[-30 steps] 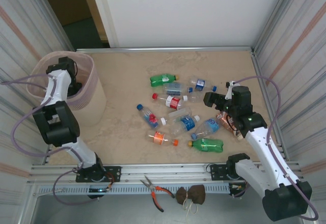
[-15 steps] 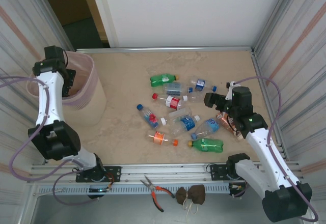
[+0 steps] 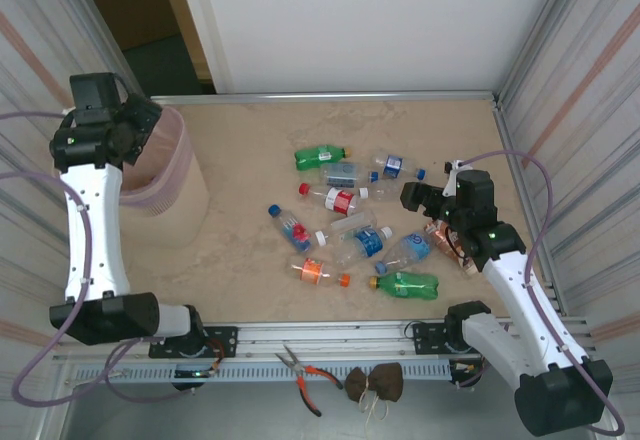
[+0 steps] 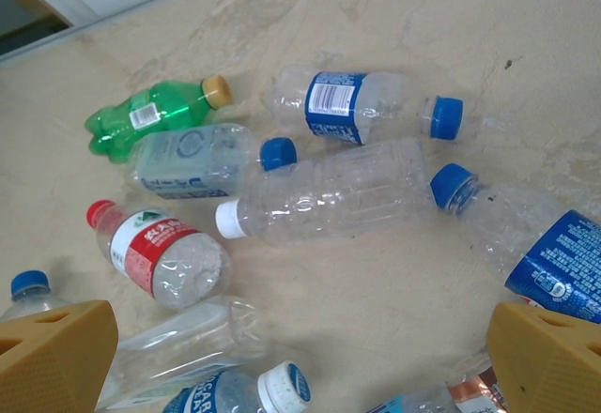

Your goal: Put the plastic bottles in the bin

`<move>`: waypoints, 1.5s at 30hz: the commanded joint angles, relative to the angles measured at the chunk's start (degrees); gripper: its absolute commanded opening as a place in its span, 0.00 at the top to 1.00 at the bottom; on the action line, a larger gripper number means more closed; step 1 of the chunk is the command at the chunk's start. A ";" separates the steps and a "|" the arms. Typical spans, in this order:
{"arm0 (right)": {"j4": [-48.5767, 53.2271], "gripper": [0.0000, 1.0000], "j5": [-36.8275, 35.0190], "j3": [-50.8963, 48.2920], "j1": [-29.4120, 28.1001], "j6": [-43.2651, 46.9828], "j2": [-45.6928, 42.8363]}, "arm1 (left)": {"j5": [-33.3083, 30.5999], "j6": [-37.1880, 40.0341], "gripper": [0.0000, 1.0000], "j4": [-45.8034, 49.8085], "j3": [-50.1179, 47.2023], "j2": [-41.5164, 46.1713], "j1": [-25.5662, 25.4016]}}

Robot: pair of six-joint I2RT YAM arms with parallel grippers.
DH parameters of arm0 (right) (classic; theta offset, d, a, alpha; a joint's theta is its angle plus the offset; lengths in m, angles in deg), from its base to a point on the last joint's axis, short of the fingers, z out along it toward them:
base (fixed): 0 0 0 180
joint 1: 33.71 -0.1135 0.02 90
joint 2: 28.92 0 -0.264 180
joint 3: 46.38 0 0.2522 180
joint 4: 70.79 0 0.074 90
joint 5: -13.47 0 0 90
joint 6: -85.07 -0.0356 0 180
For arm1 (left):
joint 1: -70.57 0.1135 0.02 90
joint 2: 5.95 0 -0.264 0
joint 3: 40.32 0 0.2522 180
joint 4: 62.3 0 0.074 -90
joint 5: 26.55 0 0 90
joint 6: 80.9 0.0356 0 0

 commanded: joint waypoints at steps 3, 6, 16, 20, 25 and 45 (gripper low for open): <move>-0.97 0.01 1.38 2.27 0.37 0.92 0.78 | -0.80 6.61 0.22 2.87 6.06 -2.05 -8.51; -1.24 0.01 1.72 2.46 0.37 0.92 1.31 | -3.25 7.11 0.23 4.78 8.58 -3.49 -14.33; -1.47 0.01 2.24 2.36 0.37 1.36 1.85 | -11.72 0.09 0.24 7.56 3.59 -4.64 -29.67; -1.67 0.01 2.66 2.03 0.37 1.40 2.09 | -13.00 -6.70 0.24 7.02 -4.80 -3.97 -33.54; -2.05 0.01 3.79 2.30 0.37 1.61 3.11 | -11.17 -15.40 0.23 4.72 -14.94 -3.89 -36.69; -2.18 0.01 4.81 2.00 0.80 2.59 3.34 | 0.22 -33.29 0.20 -4.57 -27.78 -14.98 -41.95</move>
